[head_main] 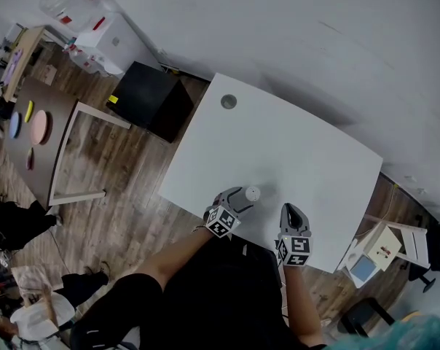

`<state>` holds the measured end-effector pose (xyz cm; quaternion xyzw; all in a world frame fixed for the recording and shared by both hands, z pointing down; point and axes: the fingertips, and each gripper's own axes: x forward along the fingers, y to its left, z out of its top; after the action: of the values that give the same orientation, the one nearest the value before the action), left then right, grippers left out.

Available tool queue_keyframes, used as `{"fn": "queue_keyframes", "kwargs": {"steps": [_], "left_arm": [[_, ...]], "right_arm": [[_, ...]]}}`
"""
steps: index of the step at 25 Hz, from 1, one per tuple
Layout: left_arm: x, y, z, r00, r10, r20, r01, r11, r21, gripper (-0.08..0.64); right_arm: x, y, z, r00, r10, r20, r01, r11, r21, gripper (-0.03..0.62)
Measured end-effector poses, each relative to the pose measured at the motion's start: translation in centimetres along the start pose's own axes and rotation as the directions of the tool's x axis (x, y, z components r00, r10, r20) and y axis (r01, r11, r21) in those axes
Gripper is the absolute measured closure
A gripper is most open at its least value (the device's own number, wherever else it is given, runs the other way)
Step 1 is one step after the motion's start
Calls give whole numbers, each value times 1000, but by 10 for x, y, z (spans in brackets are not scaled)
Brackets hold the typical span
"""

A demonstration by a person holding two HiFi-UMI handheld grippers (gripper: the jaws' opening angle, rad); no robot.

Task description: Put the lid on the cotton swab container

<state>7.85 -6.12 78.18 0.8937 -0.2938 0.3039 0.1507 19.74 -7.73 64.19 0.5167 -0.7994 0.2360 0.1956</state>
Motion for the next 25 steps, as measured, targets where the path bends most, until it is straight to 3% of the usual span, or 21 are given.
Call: {"fn": "queue_keyframes", "kwargs": {"steps": [5, 9, 11, 15, 25], "left_arm": [[11, 5, 6, 999, -39, 22, 39, 999, 8, 233], [20, -5, 7, 994, -109, -25, 111, 984, 137, 232], [24, -5, 9, 992, -120, -27, 123, 979, 165, 232], [30, 3, 13, 993, -112, -19, 114, 982, 151, 233], [30, -1, 10, 993, -117, -18, 118, 982, 150, 287]], "right_arm": [[1, -1, -7, 1000, 16, -5, -16, 1000, -8, 558], [-6, -11, 2, 999, -9, 39, 9, 1000, 19, 558], [-7, -18, 8, 998, -26, 62, 23, 999, 36, 558], [2, -18, 0, 1000, 15, 27, -16, 999, 44, 558], [27, -1, -30, 986, 151, -77, -132, 970, 205, 557]]}}
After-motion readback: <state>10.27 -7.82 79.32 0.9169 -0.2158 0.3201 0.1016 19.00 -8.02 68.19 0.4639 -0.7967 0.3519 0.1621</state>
